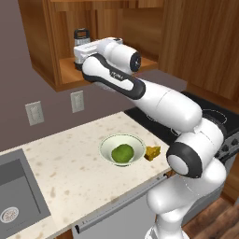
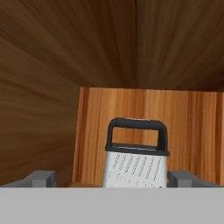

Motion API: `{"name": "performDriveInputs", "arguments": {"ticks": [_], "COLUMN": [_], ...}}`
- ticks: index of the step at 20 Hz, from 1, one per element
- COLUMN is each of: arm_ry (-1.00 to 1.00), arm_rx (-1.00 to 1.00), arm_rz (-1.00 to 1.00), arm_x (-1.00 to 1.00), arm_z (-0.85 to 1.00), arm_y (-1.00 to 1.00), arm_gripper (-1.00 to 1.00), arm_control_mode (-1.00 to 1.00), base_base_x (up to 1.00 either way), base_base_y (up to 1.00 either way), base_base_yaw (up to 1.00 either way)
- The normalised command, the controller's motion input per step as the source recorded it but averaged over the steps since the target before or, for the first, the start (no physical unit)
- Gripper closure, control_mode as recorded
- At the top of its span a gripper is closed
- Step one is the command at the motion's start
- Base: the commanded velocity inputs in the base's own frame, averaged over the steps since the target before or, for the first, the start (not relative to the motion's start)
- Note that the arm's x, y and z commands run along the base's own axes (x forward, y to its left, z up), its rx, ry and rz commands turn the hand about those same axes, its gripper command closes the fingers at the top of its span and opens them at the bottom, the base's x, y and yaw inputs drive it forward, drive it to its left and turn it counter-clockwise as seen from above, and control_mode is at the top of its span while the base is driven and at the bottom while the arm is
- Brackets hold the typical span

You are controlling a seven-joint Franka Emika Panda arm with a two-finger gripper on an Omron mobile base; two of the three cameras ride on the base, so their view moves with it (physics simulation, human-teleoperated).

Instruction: Pick the cheese from the fridge and the cheese grater from the cabinet and place them next to the salad bowl.

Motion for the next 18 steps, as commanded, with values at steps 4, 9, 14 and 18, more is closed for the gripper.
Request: {"name": "performDriveInputs", "arguments": {"ticks": [4, 9, 14, 18], "arm_ry": [-0.01, 0.0, 0.02, 0.02], "arm_rx": [0.0, 0.0, 0.0, 0.0], "arm_rz": [-0.04, -0.01, 0.0, 0.0], "arm_x": [0.0, 0.03, 0.26, 0.14], "arm_z": [0.0, -0.05, -0.06, 0.0], "arm_y": [-0.36, 0.0, 0.13, -0.2], "arm_gripper": [-1.0, -1.0, -1.0, -1.0], "arm_control_mode": [-1.0, -1.0, -1.0, -1.0], "base_base_x": [0.0, 0.0, 0.0, 0.0], "base_base_y": [0.0, 0.0, 0.0, 0.0], "base_base_yaw": [0.0, 0.0, 0.0, 0.0]}}
